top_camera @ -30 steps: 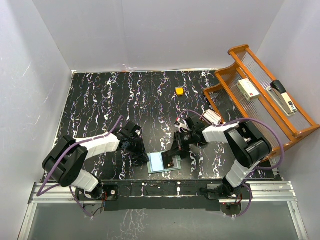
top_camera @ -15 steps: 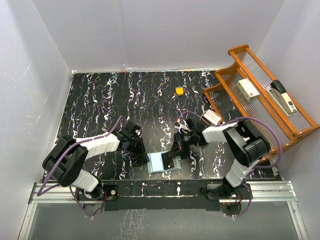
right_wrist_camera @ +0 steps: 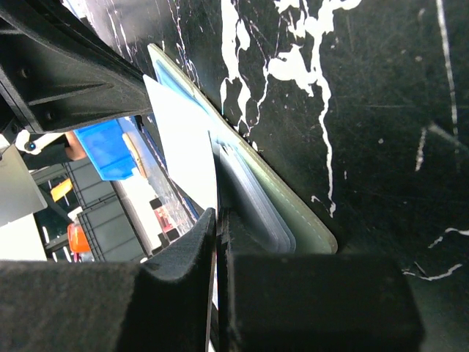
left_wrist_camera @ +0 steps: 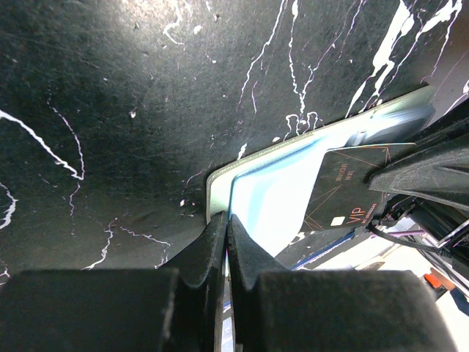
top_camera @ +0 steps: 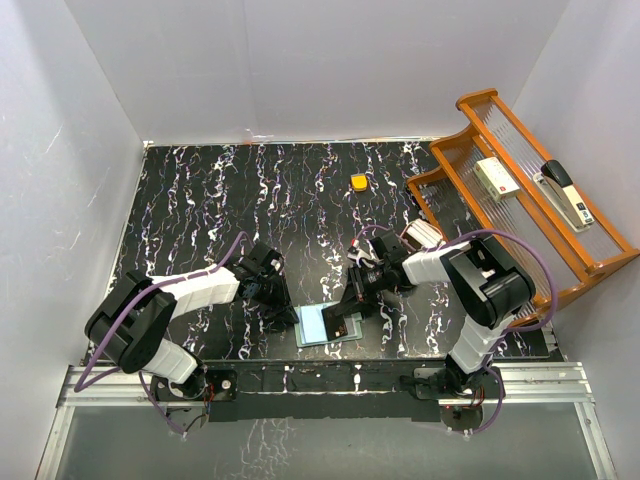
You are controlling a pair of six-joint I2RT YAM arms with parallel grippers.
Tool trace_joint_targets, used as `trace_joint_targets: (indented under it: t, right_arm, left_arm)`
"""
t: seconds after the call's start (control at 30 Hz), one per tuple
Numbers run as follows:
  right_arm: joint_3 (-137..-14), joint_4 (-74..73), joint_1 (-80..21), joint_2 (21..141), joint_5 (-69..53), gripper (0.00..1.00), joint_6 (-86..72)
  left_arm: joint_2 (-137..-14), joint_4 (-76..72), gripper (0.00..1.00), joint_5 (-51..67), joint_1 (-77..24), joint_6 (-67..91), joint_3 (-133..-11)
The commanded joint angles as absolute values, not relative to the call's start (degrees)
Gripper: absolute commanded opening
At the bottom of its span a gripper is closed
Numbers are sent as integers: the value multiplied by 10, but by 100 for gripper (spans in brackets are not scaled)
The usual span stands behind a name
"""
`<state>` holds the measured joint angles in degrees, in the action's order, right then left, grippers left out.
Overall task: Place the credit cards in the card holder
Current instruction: Insert the credit card into the card holder.
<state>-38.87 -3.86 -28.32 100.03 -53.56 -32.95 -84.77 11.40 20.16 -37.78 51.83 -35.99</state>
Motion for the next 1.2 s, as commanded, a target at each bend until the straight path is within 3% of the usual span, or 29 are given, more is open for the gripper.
trace_joint_targets:
  t: [0.0, 1.17]
  right_arm:
    - [-399, -22, -283, 1007, -521, 0, -323]
    - [-364, 64, -305, 1005, -477, 0, -394]
  left_arm:
    - [-884, 90, 1, 135, -384, 514, -334]
    - [-873, 67, 1, 143, -384, 540, -300]
